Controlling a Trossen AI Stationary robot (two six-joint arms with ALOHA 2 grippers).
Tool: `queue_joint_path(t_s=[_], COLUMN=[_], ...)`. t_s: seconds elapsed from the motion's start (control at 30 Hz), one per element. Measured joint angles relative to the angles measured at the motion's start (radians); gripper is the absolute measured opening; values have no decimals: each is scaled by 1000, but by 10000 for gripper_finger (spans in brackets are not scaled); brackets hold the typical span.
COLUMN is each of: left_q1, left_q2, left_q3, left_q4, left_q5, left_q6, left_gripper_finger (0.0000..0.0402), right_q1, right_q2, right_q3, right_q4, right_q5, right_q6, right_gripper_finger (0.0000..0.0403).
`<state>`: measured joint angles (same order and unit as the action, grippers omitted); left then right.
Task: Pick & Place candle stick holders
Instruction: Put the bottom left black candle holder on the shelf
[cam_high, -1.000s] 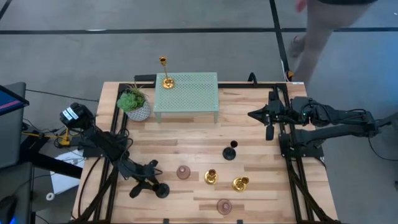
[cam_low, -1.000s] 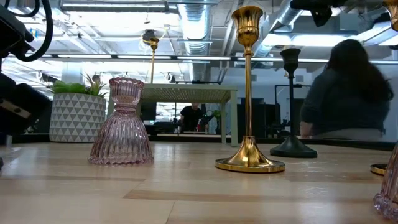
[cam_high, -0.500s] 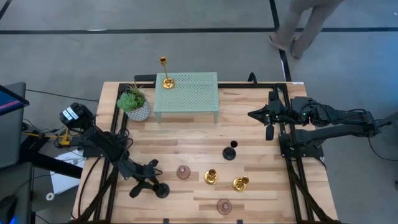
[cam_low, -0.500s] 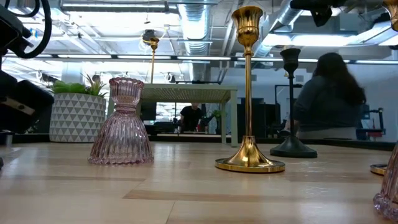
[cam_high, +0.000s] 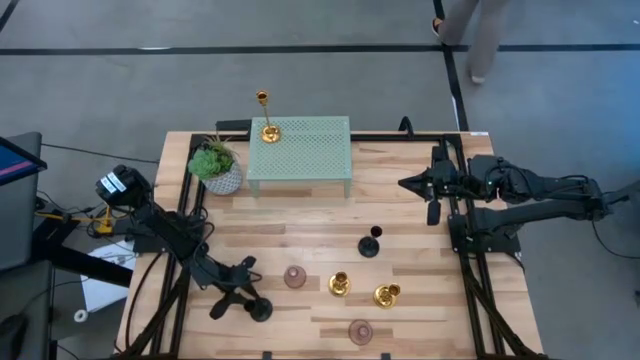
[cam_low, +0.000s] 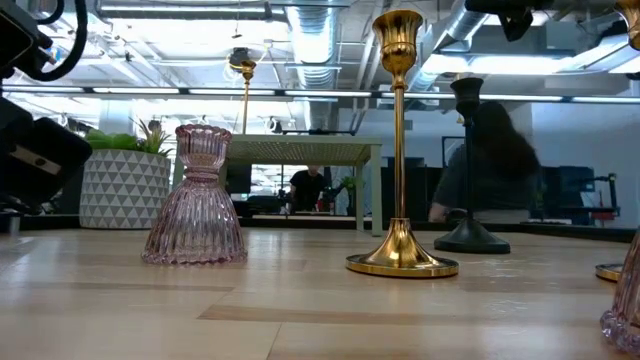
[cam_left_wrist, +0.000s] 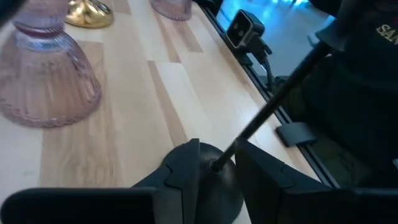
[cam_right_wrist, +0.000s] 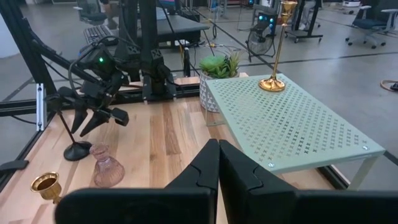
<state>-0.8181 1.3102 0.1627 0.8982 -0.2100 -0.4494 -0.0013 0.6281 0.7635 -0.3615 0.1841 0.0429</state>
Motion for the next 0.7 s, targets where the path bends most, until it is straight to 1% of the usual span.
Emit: queue_joint_path(t_s=[0.33, 0.53, 0.6, 0.7], left_q1=[0, -1, -1, -5], left_q2=[0, 0, 0, 0], left_q3=[0, 0, 0, 0], left_q4=[-19, -20, -22, -23], left_q5=[23, 28, 65, 140], left_q6=[-5, 32, 43, 126], left_gripper_finger=[103, 112, 113, 108], right_q1=[0, 0, 0, 0], right_q2=[0, 0, 0, 0], right_q3=[0, 0, 0, 0], right_q4=[0, 0, 0, 0], right_q5=[0, 0, 0, 1], right_q6=[1, 1, 3, 9], right_gripper_finger=[0, 0, 0, 0])
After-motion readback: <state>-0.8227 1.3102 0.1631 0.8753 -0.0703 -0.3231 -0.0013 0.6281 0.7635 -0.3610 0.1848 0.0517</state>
